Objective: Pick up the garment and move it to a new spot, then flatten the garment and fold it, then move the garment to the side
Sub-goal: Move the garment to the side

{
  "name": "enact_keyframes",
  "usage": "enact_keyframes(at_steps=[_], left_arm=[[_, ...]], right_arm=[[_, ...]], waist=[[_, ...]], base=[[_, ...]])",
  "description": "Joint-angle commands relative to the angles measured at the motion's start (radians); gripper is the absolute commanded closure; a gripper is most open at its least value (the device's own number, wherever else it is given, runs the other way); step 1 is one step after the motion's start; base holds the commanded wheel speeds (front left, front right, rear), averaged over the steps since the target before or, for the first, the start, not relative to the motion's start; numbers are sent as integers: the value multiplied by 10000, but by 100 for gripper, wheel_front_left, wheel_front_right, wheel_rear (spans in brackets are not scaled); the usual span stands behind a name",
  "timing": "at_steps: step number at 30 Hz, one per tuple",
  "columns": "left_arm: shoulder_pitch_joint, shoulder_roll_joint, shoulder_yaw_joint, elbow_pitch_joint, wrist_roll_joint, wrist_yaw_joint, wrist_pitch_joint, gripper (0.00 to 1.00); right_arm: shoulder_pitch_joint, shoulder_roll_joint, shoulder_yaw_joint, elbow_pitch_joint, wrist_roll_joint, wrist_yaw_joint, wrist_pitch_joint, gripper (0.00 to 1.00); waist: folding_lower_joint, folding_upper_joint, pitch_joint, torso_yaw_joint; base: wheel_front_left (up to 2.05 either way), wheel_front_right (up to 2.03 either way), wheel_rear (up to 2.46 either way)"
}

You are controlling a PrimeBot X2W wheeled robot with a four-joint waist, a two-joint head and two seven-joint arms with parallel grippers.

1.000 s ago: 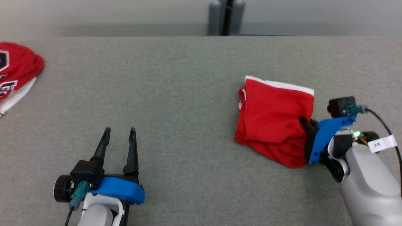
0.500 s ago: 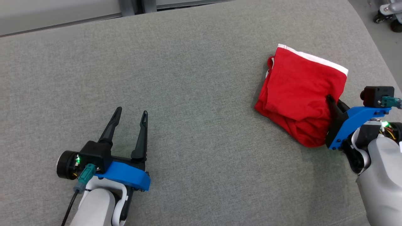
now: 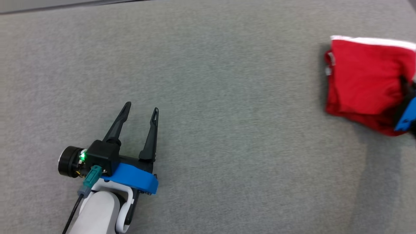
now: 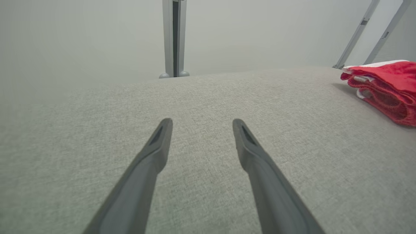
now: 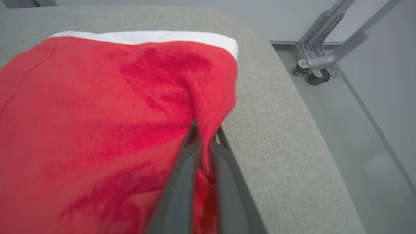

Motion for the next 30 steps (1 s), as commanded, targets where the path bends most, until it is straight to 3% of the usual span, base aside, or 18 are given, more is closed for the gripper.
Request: enact_keyframes(at_steps=[1,4,12,14,15,16,24,30], left_arm=[[55,83,-22,-141,43,40,10,0],[223,122,-34,-307,40,109,86,0],[367,123,-121,-582,-24,187,153,0],[342,155,-118,-620,-40,211,145,0],[323,160,-127,-639,-42,221,144,0],[305,150,-145,-645,-41,228,144,0],[171,97,-190,-533,-107,291,51,0],[71,77,-154,-332,-256,269,-120,0]], right_arm=[[-311,-312,-178,123,-206,-1,101,100],[-652,-840,-323,295,-936,-1,301,100],[-1440,-1388,-956,508,-2172,-1,515,97],[-1603,-1342,-1148,504,-2499,-1,434,61],[-1716,-1326,-1329,437,-2722,-1,285,18],[-1764,-1269,-1431,403,-2968,-1,183,0],[-1868,-513,-1970,238,-4032,-1,-967,0],[-1906,54,-1625,196,-3876,-1,-1697,0]], waist=[[-1,0,263,361],[-1,0,374,657],[-1,0,602,1160],[-1,0,655,1205],[-1,0,682,1221],[-1,0,701,1240],[-1,0,650,1223],[-1,0,274,1077]], base=[[0,0,0],[0,0,0],[0,0,0],[0,0,0],[0,0,0],[0,0,0],[0,0,0],[0,0,0]])
